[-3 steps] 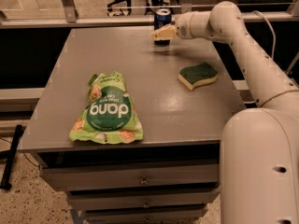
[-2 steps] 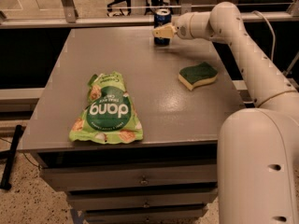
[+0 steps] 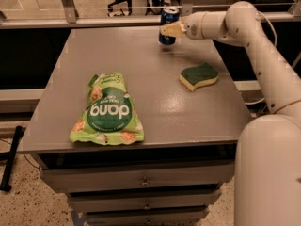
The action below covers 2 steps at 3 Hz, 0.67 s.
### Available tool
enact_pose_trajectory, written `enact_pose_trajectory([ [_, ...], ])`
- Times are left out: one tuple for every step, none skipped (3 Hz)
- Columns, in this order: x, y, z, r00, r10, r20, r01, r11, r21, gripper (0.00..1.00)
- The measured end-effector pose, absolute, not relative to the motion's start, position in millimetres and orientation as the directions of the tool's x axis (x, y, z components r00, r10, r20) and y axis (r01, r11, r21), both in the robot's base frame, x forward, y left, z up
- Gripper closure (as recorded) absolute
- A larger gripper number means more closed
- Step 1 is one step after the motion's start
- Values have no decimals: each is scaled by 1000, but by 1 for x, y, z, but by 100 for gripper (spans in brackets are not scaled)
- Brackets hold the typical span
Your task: Pick pepsi can
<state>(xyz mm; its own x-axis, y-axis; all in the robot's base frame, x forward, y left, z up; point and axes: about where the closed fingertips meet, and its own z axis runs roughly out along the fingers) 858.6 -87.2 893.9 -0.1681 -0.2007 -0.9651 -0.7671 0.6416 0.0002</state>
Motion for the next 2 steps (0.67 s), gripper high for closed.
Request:
enact_pose_trajectory([
  [810,-100,931,-157,-131,-979,-820,570,55,100],
  [758,-108,972,-153,-57,-987,-871,479,107,100],
])
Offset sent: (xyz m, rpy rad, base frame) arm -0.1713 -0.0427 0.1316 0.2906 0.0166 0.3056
